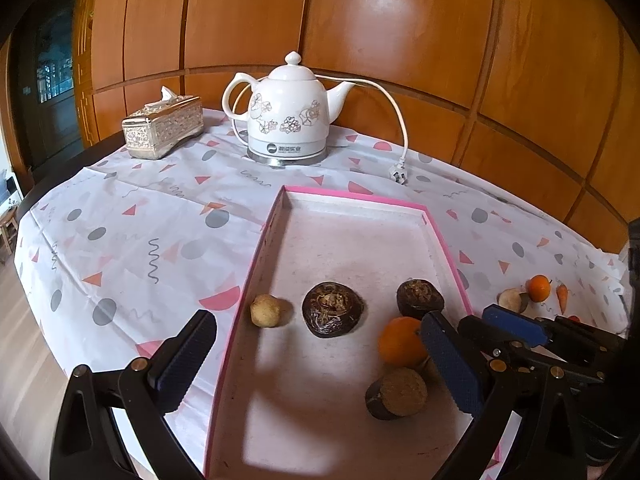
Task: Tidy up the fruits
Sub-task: 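Lower the yellow potato into the pink tray and open the right tool, then move the left tool to the wooden log slice while the right tool reaches the carrot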
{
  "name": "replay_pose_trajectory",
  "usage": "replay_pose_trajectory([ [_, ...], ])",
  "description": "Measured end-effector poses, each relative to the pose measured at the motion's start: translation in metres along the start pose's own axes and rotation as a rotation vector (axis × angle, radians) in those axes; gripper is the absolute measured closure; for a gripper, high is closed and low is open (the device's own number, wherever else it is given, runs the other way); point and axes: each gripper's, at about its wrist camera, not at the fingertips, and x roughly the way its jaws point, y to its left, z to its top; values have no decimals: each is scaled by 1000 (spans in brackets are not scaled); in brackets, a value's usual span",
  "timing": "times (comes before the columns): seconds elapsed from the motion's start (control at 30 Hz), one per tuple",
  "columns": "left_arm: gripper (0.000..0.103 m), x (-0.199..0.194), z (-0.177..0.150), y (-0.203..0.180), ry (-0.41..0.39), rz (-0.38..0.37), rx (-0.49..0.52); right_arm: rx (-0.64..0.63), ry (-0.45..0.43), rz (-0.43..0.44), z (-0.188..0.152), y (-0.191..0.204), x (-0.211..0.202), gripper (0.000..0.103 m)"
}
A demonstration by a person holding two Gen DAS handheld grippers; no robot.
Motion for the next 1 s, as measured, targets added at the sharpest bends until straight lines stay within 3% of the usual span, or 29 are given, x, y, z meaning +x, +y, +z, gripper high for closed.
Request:
replay_pose_trajectory([
  [0.6,0,-9,1,-37,-12,-84,96,145,-38,-143,-29,-52,-38,74],
  [1.0,0,-11,4,-80,17,-217,169,293,-43,-254,-55,-116,-65,74],
])
